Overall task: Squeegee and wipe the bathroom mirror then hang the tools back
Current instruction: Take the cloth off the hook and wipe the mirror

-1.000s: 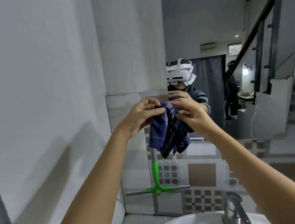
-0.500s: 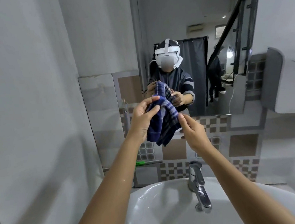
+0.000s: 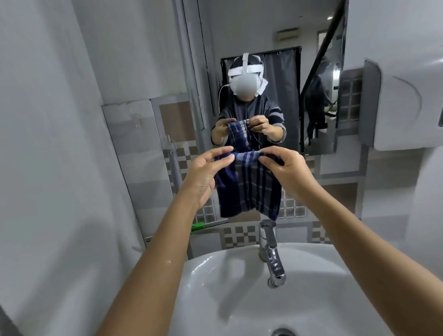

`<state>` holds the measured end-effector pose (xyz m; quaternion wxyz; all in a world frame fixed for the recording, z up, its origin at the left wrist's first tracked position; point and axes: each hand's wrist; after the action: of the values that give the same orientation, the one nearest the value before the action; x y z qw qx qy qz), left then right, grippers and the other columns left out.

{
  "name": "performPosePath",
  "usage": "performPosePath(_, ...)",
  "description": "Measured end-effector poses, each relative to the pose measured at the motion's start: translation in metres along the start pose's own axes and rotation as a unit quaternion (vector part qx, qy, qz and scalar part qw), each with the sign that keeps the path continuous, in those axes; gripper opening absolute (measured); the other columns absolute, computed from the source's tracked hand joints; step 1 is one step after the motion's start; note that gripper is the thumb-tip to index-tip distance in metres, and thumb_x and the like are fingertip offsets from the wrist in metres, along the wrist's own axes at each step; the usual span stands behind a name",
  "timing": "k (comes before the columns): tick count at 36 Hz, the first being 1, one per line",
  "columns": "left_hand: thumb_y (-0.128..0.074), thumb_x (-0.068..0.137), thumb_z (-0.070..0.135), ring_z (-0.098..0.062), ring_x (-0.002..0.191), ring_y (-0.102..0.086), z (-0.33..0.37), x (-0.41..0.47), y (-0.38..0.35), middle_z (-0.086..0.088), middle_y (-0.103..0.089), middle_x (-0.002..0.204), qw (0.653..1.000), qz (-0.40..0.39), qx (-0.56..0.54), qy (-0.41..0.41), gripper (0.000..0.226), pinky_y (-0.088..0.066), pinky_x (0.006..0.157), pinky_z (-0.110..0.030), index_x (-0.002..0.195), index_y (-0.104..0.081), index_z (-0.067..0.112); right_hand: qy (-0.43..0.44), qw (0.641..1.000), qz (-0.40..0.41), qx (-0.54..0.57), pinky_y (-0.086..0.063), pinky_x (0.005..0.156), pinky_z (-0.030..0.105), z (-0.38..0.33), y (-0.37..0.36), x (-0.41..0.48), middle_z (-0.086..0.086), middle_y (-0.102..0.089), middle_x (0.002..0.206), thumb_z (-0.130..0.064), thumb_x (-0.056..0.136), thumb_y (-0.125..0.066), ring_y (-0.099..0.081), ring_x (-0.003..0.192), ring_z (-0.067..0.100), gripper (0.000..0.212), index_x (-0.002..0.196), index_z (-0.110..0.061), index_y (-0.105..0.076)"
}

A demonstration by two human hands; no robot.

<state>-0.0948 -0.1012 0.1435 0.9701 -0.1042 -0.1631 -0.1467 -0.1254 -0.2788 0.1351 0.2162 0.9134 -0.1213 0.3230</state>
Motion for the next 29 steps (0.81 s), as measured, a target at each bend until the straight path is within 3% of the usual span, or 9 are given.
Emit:
performPosePath(3,-0.068,0.079,0.006,-0.02,0.099,-0.063,0.002,0.001,-0.006,-0.007,-0.066,0.107,0.999,0.01,0.038,0.003,0.031,-0.051,0.089,-0.03,0.11,-0.065,0.012,0.002,1.0,0.007,-0.015,-0.042,0.069,0.007,-0.005,0.011,0.002,-0.006,-0.063,0.088,-0.015,0.092,-0.056,-0.057,0.082,0.005,0.017,0.105,-0.012,-0.067)
performPosePath(7,-0.073,0.077,0.015,-0.016,0.112,-0.058,0.007,0.005,-0.012,0.0,-0.064,0.118,0.987,0.011,0.154,-0.044,0.037,-0.044,0.102,-0.036,0.112,-0.065,0.021,0.01,1.0,0.013,-0.023,-0.048,0.079,0.021,-0.01,0.028,0.007,-0.001,-0.065,0.093,-0.015,0.091,-0.056,-0.059,0.088,0.013,0.019,0.107,-0.01,-0.067)
performPosePath(14,-0.072,0.078,0.018,-0.016,0.115,-0.054,0.015,0.015,-0.03,-0.002,-0.059,0.124,0.955,-0.028,0.274,-0.114,0.045,-0.043,0.102,-0.037,0.121,-0.058,0.018,0.033,0.998,0.011,-0.05,-0.051,0.086,0.034,-0.014,0.051,0.013,0.002,-0.065,0.098,-0.014,0.091,-0.057,-0.06,0.095,0.018,0.02,0.108,-0.01,-0.067)
performPosePath(17,-0.073,0.077,0.022,-0.015,0.111,-0.057,0.014,0.019,-0.033,0.0,-0.061,0.12,0.928,-0.031,0.339,-0.15,0.045,-0.045,0.1,-0.038,0.12,-0.058,0.019,0.025,0.998,0.018,-0.05,-0.052,0.085,0.035,-0.011,0.056,0.013,0.001,-0.064,0.095,-0.012,0.091,-0.057,-0.06,0.092,0.018,0.018,0.105,-0.011,-0.067)
performPosePath(23,-0.074,0.076,0.017,-0.019,0.091,-0.059,0.007,0.022,-0.039,-0.006,-0.062,0.098,0.858,0.035,0.434,-0.271,0.04,-0.048,0.083,-0.03,0.114,-0.063,0.013,0.012,0.998,0.026,-0.054,-0.052,0.084,0.036,-0.005,0.057,0.018,0.003,-0.065,0.094,-0.011,0.09,-0.057,-0.061,0.091,0.021,0.018,0.104,-0.011,-0.068)
performPosePath(29,-0.068,0.082,0.019,-0.011,0.074,-0.042,0.006,0.032,-0.036,-0.001,-0.043,0.086,0.818,0.059,0.475,-0.318,0.038,-0.03,0.069,-0.014,0.118,-0.06,0.011,0.018,0.998,0.038,-0.051,-0.048,0.08,0.028,-0.002,0.05,0.032,0.001,-0.065,0.095,-0.012,0.091,-0.057,-0.059,0.09,0.016,0.018,0.104,-0.012,-0.068)
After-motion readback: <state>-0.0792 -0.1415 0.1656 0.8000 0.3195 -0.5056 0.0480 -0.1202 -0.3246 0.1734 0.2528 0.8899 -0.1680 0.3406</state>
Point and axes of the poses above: each hand's wrist, its own x-axis towards the middle knuckle, its own y-axis out of the back of the hand, z = x × y
